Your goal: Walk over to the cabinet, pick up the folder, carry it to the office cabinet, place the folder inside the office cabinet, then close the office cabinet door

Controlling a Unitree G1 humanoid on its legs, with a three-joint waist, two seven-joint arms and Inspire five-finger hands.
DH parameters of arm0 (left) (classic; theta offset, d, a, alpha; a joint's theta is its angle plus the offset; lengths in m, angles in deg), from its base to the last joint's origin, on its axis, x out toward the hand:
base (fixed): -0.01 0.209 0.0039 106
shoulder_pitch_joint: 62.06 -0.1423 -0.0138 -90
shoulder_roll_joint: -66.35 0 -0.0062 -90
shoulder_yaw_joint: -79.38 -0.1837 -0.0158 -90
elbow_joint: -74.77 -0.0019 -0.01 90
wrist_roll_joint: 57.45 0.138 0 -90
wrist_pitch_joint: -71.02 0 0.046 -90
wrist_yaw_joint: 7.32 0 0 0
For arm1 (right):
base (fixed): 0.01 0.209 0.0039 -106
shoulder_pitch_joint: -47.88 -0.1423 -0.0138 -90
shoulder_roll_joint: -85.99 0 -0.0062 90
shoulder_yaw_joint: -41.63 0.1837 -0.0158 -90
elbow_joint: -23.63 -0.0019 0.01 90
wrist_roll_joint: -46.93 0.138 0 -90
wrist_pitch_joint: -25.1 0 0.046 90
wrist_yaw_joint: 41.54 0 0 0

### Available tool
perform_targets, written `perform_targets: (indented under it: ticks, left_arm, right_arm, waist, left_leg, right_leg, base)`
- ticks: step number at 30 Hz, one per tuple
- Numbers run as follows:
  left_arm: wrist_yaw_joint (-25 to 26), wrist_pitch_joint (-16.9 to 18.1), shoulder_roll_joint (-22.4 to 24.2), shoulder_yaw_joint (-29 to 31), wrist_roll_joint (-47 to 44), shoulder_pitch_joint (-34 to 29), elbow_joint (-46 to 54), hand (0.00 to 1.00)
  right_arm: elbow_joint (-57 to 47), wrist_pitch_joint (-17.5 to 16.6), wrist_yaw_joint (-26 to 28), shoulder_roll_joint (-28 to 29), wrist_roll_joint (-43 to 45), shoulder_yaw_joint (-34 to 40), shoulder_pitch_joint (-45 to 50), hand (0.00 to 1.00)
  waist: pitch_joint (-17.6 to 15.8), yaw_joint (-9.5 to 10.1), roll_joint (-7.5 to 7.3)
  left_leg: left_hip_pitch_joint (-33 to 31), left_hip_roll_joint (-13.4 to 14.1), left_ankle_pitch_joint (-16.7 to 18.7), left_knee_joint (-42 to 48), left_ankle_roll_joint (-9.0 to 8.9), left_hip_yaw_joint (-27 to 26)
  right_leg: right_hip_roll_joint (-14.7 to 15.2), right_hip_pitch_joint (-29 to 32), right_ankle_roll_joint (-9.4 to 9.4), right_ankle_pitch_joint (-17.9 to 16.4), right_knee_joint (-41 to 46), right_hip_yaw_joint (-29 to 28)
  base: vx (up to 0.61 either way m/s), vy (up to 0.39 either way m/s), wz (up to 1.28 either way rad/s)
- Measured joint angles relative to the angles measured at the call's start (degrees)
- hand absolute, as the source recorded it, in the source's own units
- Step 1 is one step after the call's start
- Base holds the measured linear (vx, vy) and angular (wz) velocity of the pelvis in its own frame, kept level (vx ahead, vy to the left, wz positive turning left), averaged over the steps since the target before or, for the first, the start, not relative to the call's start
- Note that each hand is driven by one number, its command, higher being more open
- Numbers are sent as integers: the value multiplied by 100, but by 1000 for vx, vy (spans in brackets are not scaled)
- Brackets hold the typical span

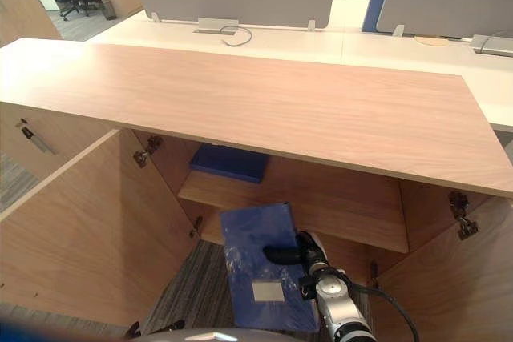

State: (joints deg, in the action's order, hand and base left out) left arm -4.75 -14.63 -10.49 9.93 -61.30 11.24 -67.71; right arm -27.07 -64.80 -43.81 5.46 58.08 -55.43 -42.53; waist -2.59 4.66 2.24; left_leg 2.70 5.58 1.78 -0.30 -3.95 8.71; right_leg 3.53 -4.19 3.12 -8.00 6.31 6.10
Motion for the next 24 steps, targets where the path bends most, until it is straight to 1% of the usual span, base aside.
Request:
perform_targets:
  ticks: [1,3,4,5,7,8,9,10,11,12,15,16,17,18,20,21,23,24]
  left_arm:
    - [16,-21,15,-15,1,-4,8,100]
    - [66,-77,85,-17,1,-2,85,100]
    - [83,-96,133,-34,1,-1,132,100]
    - [88,-117,150,-120,-2,-1,166,100]
    - [91,-122,209,-138,-4,2,227,100]
    - [99,-124,279,-137,-4,-16,327,100]
    - [100,-123,349,-140,-4,-17,405,100]
    - [99,-123,382,-141,-4,-18,447,100]
    - [100,-122,408,-141,-3,-40,534,100]
    - [106,-122,421,-138,-3,-52,583,100]
    - [128,-122,452,-133,14,-60,683,100]
    - [164,-123,471,-129,53,-56,804,100]
    - [238,-114,548,-79,142,-57,940,100]
    - [260,-114,583,-55,175,-60,983,100]
    - [295,-118,583,-87,233,21,999,100]
    - [315,-119,579,-95,232,51,1003,100]
    - [394,-117,580,-128,224,137,1017,100]
    - [412,-116,584,-133,219,145,1022,100]
  right_arm:
    - [12,-1,-139,52,476,48,0,0]
    - [30,-14,-232,139,1439,163,7,0]
    - [29,-46,-241,206,2147,241,8,0]
    - [28,-136,-238,281,2880,292,9,0]
    - [21,-290,-216,443,3663,386,11,0]
    - [-66,-416,-207,561,4202,484,26,0]
    - [-331,-517,-200,649,4623,595,113,0]
    - [-528,-609,-196,694,4825,600,194,0]
    - [-905,-792,-184,760,5123,620,311,0]
    - [-1286,-949,-181,806,5229,666,365,0]
    - [-2012,-1183,-208,925,5196,931,354,0]
    - [-2362,-1288,-314,982,5187,1082,308,0]
    - [-2447,-1303,-496,994,5183,1250,179,0]
    - [-2458,-1350,-573,995,5182,1272,135,0]
    - [-2689,-1532,-856,1064,5097,1243,-105,0]
    - [-2799,-1535,-940,1060,5074,1230,-170,0]
    - [-2996,-1582,-1237,1041,4931,1234,-567,0]
    - [-3010,-1592,-1290,1038,4905,1221,-673,0]
  waist:
    - [0,0,0]
    - [1,1,-2]
    - [0,2,-2]
    - [1,2,-2]
    - [3,3,-4]
    - [3,16,-5]
    - [3,46,-5]
    - [4,68,-5]
    - [8,98,-12]
    - [9,106,-16]
    - [-18,136,-61]
    - [-87,141,-94]
    - [-197,161,-64]
    - [-228,177,-34]
    - [-536,193,75]
    - [-600,191,78]
    - [-768,184,124]
    - [-795,195,136]
  left_leg:
    - [-2,-3,-2,-23,-3,1]
    - [-8,-10,-5,-49,-5,8]
    - [-14,-18,-7,-59,-3,13]
    - [-27,-29,-8,-65,-3,24]
    - [-46,-47,-12,-69,-2,50]
    - [-60,-64,-15,-78,-2,69]
    - [-77,-97,-20,-81,-1,92]
    - [-100,-116,-21,-81,0,105]
    - [-132,-152,-25,-84,5,121]
    - [-164,-194,-33,-83,18,127]
    - [-232,-295,-27,6,25,122]
    - [-377,-375,63,276,74,101]
    - [-600,-403,336,779,91,84]
    - [-762,-408,496,1078,103,62]
    - [-1335,-477,1014,2294,218,-78]
    - [-1492,-517,1102,2570,251,-123]
    - [-2113,-605,1459,3640,416,-412]
    - [-2252,-604,1569,3884,464,-496]
  right_leg:
    - [24,4,0,-16,1,9]
    - [37,7,8,-40,8,30]
    - [49,11,14,-55,13,47]
    - [64,17,22,-76,22,75]
    - [82,17,38,-103,34,124]
    - [106,21,50,-119,35,156]
    - [141,21,67,-142,39,202]
    - [162,18,79,-157,43,238]
    - [205,17,102,-179,45,297]
    - [251,17,130,-198,45,347]
    - [366,3,179,-232,48,457]
    - [437,6,205,-255,121,543]
    - [462,92,215,-306,369,565]
    - [467,185,211,-361,544,562]
    - [565,673,214,-756,1537,453]
    - [623,845,216,-886,1844,399]
    - [818,1609,237,-1319,3076,111]
    - [848,1809,263,-1414,3350,18]
  base:
    - [0,0,0]
    - [8,2,4]
    - [8,-3,8]
    - [13,-4,10]
    - [15,-5,13]
    - [28,3,18]
    - [31,8,20]
    - [41,23,24]
    - [46,31,27]
    - [50,33,26]
    - [51,34,26]
    - [20,76,33]
    - [2,90,26]
    - [-22,115,7]
    - [-49,126,-9]
    - [-89,117,-13]
    - [-123,88,-20]
    - [-160,91,-39]
